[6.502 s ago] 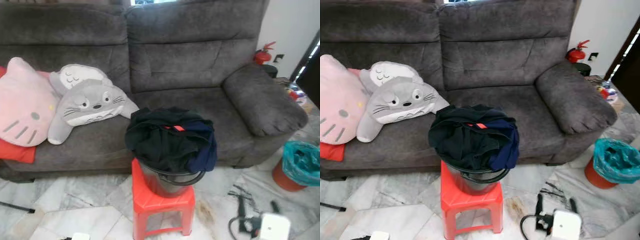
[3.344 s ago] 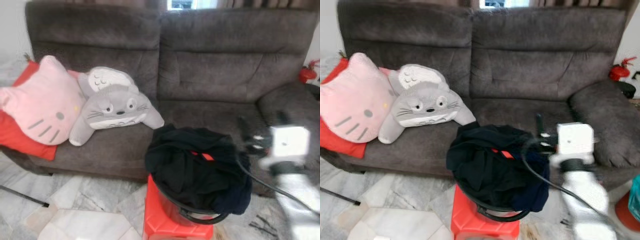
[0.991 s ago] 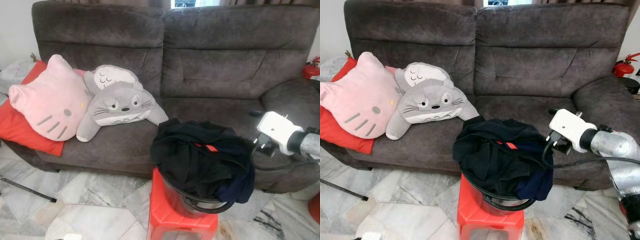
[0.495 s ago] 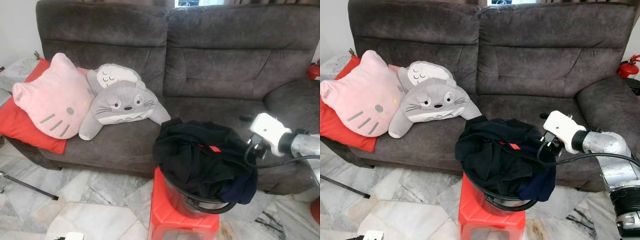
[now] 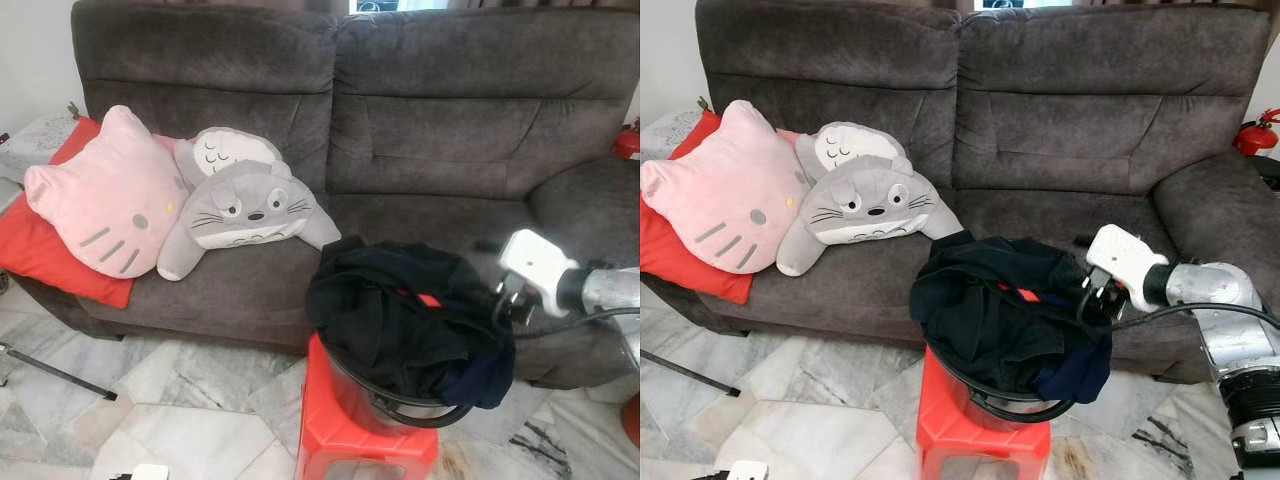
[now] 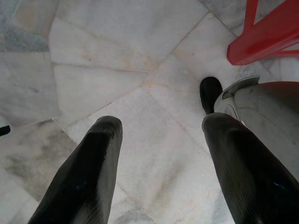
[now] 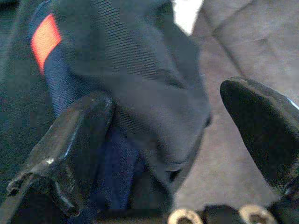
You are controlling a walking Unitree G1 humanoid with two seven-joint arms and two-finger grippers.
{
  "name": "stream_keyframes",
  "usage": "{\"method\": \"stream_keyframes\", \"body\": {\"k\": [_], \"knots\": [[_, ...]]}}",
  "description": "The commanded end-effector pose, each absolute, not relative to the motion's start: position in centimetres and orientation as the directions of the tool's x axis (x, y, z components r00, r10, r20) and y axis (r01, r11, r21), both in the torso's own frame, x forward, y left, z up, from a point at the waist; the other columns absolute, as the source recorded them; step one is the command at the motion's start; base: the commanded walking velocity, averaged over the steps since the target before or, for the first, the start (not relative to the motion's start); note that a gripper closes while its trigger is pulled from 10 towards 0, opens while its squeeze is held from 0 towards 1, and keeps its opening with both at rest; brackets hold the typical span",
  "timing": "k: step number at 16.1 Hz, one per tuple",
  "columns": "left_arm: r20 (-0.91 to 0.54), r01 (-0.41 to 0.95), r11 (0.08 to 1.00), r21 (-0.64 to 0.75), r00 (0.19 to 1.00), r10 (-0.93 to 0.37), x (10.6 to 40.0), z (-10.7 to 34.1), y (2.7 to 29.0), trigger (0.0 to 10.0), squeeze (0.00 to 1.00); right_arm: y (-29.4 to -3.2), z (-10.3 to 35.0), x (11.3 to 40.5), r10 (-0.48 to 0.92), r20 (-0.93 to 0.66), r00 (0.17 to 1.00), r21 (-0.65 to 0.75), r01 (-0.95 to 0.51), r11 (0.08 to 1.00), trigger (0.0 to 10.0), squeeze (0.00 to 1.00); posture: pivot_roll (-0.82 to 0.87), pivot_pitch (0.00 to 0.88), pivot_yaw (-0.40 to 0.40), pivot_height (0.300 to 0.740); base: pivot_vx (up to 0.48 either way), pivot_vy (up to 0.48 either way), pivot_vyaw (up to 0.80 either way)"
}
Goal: Hang hanger
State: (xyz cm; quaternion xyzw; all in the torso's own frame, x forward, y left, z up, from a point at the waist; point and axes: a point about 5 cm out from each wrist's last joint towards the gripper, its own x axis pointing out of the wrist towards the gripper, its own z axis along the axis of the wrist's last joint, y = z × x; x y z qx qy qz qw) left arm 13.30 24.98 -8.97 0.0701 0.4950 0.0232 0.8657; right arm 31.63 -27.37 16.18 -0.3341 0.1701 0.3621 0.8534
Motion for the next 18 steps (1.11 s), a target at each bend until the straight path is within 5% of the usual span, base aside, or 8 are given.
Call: {"method": "stream_keyframes", "body": {"k": [1, 9, 18], "knots": [[-0.86, 0.04, 0.989, 0.139, 0.5, 0.101, 13.2, -9.1, 24.8, 10.0, 0.0, -27.3, 15.8, 31.5, 0.52, -0.56, 0.645, -0.412, -0.761, 0.501, 10.0, 0.0, -0.14, 0.022, 0.047, 0.74, 0.0, 0.0, 0.0], [-0.858, 0.034, 0.989, 0.146, 0.502, 0.109, 13.2, -9.1, 24.7, 10.0, 0.0, -27.9, 16.8, 33.4, 0.432, -0.479, 0.764, -0.532, -0.644, 0.55, 10.0, 0.0, -0.14, 0.023, 0.045, 0.74, 0.0, 0.0, 0.0], [-0.859, 0.046, 0.99, 0.134, 0.504, 0.093, 13.9, -8.9, 24.7, 10.0, 0.0, -26.7, 18.6, 33.4, 0.543, -0.389, 0.744, -0.505, -0.665, 0.55, 10.0, 0.0, -0.14, 0.036, 0.052, 0.74, 0.0, 0.0, 0.0]]}}
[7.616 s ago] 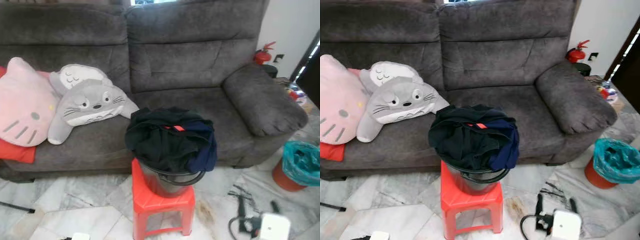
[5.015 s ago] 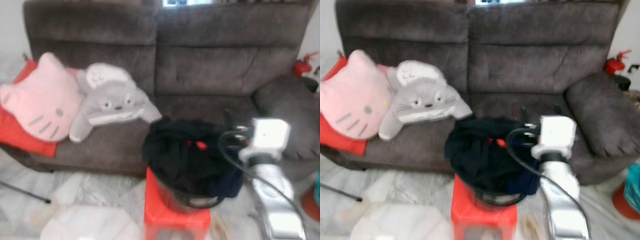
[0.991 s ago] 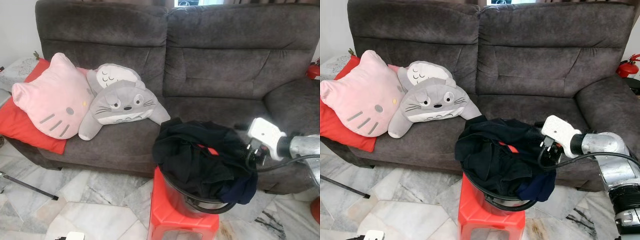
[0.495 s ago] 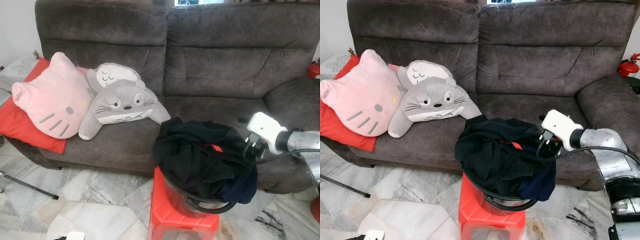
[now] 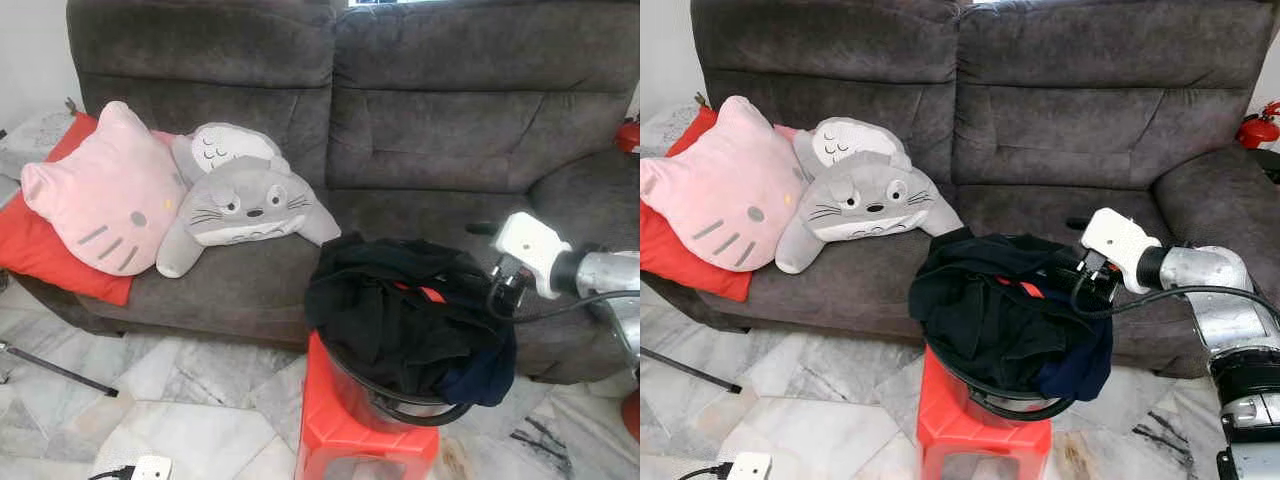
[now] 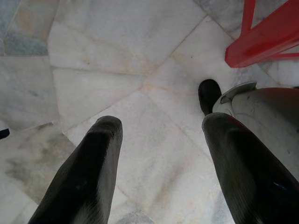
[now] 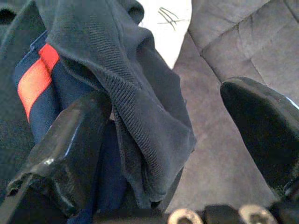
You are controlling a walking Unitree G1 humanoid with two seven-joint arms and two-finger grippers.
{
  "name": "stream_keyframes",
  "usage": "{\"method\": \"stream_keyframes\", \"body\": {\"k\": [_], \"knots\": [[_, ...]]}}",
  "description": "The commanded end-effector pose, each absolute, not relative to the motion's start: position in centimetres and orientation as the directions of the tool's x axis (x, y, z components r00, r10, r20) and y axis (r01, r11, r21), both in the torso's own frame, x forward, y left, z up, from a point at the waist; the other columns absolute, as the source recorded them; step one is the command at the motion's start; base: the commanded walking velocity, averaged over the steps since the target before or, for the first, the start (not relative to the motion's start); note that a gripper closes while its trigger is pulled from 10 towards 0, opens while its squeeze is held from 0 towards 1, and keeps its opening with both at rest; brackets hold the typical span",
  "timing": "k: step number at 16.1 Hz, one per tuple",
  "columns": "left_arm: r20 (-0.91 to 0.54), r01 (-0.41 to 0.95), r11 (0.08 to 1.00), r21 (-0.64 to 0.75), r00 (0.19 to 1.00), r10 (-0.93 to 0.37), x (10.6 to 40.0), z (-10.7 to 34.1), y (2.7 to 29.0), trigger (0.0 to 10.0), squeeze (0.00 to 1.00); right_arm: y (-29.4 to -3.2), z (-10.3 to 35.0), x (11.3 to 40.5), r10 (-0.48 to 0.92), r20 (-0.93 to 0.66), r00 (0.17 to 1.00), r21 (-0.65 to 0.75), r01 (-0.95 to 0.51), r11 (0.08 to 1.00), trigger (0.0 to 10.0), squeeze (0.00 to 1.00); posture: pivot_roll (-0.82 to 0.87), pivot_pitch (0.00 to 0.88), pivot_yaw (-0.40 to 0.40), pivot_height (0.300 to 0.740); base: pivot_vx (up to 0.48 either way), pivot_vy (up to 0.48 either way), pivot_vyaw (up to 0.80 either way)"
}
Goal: Hang hanger
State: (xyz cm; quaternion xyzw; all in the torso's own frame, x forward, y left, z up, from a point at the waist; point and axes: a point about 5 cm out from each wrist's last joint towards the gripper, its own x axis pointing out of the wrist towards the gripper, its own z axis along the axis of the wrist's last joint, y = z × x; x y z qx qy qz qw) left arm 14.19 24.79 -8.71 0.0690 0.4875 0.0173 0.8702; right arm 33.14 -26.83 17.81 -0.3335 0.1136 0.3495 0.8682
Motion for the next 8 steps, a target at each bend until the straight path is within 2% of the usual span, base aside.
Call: {"method": "stream_keyframes", "body": {"k": [1, 8], "knots": [[-0.858, 0.049, 0.99, 0.129, 0.507, 0.087, 14.0, -8.9, 24.5, 10.0, 0.0, -27.2, 18.6, 33.5, 0.52, -0.393, 0.758, -0.514, -0.65, 0.56, 10.0, 0.0, -0.14, 0.036, 0.051, 0.74, 0.0, 0.0, 0.0], [-0.858, 0.056, 0.992, 0.115, 0.508, 0.071, 14.3, -8.8, 24.3, 10.0, 0.0, -27.5, 20.0, 32.9, 0.535, -0.401, 0.744, -0.519, -0.666, 0.536, 10.0, 0.0, -0.14, 0.035, 0.053, 0.74, 0.0, 0.0, 0.0]]}}
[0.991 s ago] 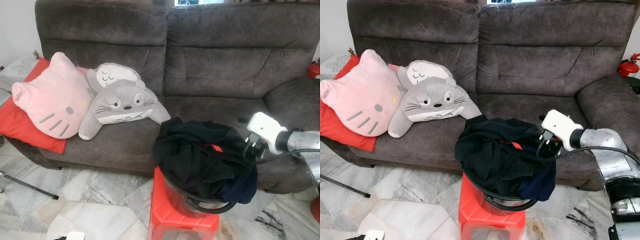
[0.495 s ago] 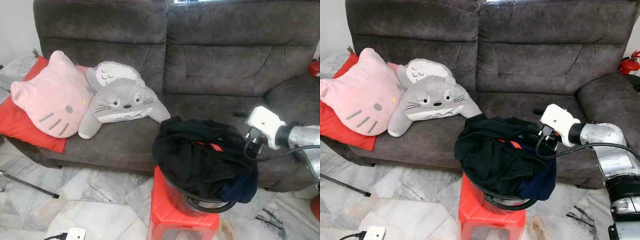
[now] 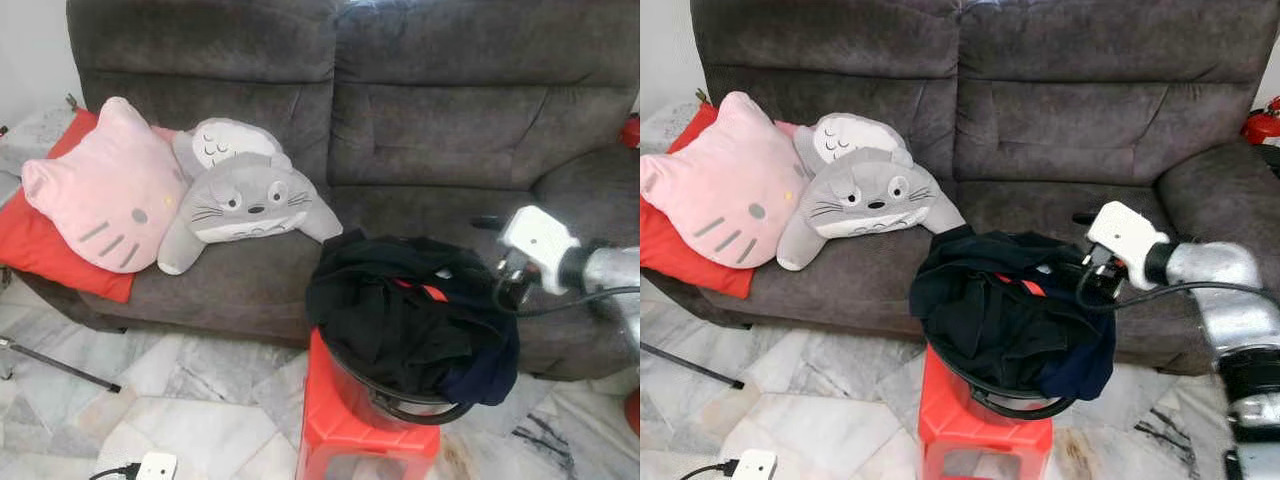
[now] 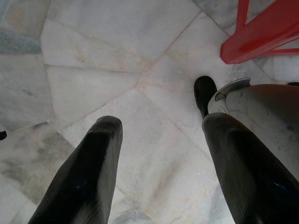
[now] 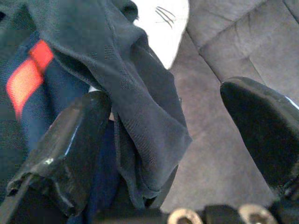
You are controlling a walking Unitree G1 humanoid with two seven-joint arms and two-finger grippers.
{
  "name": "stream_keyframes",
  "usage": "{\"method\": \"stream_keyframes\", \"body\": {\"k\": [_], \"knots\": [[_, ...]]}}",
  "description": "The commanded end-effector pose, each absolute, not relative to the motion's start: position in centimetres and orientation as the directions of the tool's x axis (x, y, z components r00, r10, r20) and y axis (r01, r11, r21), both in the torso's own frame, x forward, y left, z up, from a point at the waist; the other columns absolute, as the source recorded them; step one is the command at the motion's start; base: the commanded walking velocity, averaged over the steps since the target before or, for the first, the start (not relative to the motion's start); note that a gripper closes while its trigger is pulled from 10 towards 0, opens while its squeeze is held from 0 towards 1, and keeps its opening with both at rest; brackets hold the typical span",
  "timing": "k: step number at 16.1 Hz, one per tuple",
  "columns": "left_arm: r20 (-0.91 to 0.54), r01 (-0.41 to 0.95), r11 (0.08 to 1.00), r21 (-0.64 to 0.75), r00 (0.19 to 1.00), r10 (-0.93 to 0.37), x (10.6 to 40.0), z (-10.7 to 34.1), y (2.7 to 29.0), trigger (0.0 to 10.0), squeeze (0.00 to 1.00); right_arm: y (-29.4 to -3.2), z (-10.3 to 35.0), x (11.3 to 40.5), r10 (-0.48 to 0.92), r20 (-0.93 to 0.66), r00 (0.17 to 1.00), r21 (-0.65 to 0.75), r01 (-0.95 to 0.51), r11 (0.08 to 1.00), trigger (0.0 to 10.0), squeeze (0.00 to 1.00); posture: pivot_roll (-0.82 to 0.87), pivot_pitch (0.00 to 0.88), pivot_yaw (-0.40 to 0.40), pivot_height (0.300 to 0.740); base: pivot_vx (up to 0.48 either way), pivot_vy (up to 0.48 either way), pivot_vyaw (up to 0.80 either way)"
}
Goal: Hang hanger
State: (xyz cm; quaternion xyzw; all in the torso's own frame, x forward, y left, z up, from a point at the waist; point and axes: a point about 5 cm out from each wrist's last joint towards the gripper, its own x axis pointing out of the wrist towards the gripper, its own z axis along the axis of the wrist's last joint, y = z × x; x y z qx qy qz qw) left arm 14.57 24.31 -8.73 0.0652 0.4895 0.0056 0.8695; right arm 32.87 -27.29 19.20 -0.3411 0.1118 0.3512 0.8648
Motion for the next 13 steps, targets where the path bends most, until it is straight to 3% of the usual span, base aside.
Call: {"method": "stream_keyframes", "body": {"k": [1, 3, 5, 8, 9, 13], "knots": [[-0.86, 0.056, 0.992, 0.112, 0.506, 0.069, 14.3, -8.8, 24.3, 10.0, 0.0, -27.4, 20.0, 32.5, 0.55, -0.427, 0.717, -0.513, -0.694, 0.506, 10.0, 0.0, -0.14, 0.035, 0.053, 0.74, 0.0, 0.0, 0.0], [-0.86, 0.051, 0.993, 0.108, 0.506, 0.067, 14.4, -8.8, 24.4, 10.0, 0.0, -27.0, 19.4, 31.5, 0.579, -0.481, 0.659, -0.492, -0.749, 0.444, 10.0, 0.0, -0.14, 0.021, 0.053, 0.74, 0.0, 0.0, 0.0], [-0.859, 0.049, 0.993, 0.106, 0.507, 0.067, 14.4, -8.8, 24.4, 10.0, 0.0, -26.8, 19.5, 31.2, 0.585, -0.486, 0.65, -0.491, -0.756, 0.432, 10.0, 0.0, -0.14, 0.017, 0.053, 0.74, 0.0, 0.0, 0.0], [-0.859, 0.049, 0.993, 0.106, 0.508, 0.066, 14.5, -8.8, 24.3, 10.0, 0.0, -27.3, 20.7, 31.0, 0.542, -0.455, 0.707, -0.545, -0.702, 0.459, 10.0, 0.0, -0.14, 0.01, 0.053, 0.74, 0.0, 0.0, 0.0], [-0.86, 0.05, 0.993, 0.105, 0.506, 0.066, 14.4, -8.8, 24.3, 10.0, 0.0, -28.3, 21.2, 31.2, 0.486, -0.426, 0.763, -0.578, -0.643, 0.503, 10.0, 0.0, -0.15, 0.007, 0.054, 0.74, 0.0, 0.0, 0.0], [-0.862, 0.056, 0.993, 0.1, 0.503, 0.058, 14.5, -8.8, 24.1, 10.0, 0.0, -28.5, 20.7, 30.9, 0.478, -0.434, 0.764, -0.561, -0.644, 0.52, 10.0, 0.0, -0.15, 0.006, 0.053, 0.74, 0.0, 0.0, 0.0]]}}
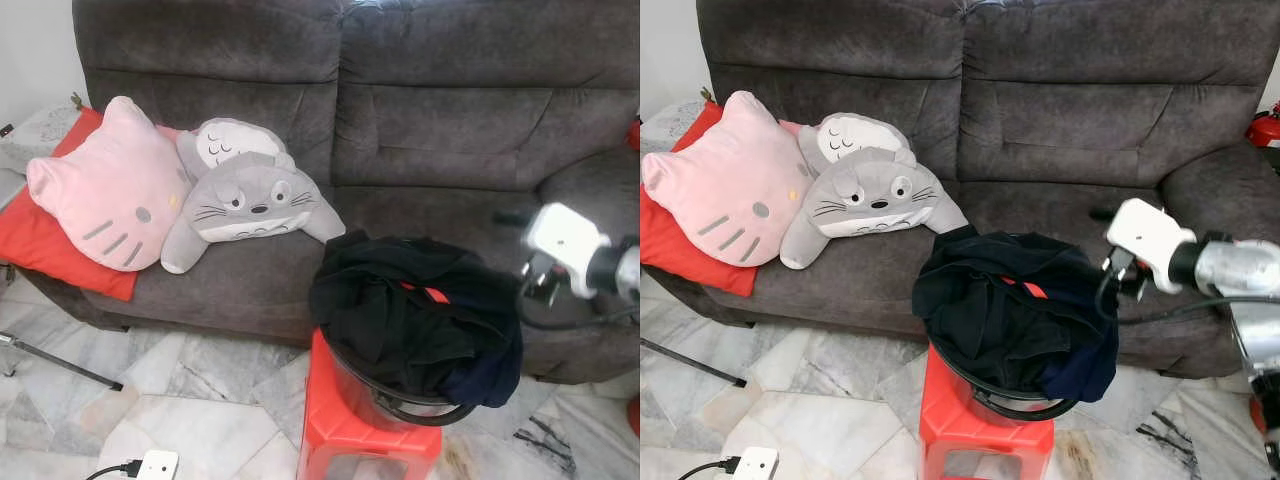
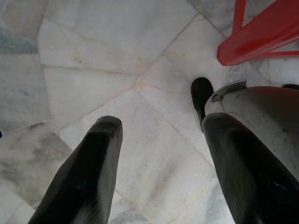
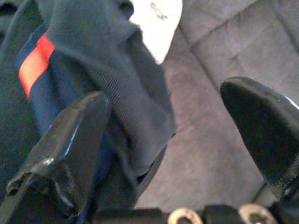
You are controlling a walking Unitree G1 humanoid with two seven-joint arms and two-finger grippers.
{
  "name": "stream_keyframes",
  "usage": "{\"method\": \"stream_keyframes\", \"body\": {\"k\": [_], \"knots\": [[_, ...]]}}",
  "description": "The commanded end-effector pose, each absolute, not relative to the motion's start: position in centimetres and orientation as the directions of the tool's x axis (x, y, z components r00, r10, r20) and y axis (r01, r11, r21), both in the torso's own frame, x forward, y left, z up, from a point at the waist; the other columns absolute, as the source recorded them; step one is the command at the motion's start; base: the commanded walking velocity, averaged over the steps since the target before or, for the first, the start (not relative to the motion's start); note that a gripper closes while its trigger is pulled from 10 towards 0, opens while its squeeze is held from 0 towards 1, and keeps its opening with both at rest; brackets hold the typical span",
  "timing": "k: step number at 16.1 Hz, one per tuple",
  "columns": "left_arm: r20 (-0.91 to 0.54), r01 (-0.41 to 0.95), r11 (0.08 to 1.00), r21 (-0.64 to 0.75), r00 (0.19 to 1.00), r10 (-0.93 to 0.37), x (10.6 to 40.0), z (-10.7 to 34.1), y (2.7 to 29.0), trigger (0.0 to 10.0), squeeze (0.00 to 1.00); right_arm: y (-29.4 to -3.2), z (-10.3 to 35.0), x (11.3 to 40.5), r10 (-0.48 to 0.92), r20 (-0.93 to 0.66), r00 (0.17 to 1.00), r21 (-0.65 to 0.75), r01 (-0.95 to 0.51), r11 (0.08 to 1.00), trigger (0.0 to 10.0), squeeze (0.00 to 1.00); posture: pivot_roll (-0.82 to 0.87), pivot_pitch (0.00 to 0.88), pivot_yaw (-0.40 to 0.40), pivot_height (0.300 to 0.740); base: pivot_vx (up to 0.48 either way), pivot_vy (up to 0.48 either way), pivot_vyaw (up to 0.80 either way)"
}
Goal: Hang hanger
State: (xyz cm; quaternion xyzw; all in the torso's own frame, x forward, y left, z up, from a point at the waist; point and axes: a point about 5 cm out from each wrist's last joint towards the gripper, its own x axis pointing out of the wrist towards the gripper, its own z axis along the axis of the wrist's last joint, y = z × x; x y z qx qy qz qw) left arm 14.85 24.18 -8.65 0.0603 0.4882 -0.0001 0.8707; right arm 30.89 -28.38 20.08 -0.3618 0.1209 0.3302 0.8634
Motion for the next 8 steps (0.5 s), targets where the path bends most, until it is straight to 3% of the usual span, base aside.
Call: {"method": "stream_keyframes", "body": {"k": [1, 8], "knots": [[-0.862, 0.058, 0.993, 0.098, 0.503, 0.056, 14.5, -8.8, 24.1, 10.0, 0.0, -28.8, 20.4, 30.9, 0.463, -0.445, 0.766, -0.559, -0.642, 0.525, 10.0, 0.0, -0.15, 0.008, 0.054, 0.74, 0.0, 0.0, 0.0], [-0.857, 0.054, 0.994, 0.094, 0.512, 0.053, 14.7, -8.8, 24.0, 10.0, 0.0, -30.7, 19.8, 30.6, 0.385, -0.469, 0.795, -0.564, -0.605, 0.562, 10.0, 0.0, -0.15, 0.01, 0.051, 0.74, 0.0, 0.0, 0.0]]}}
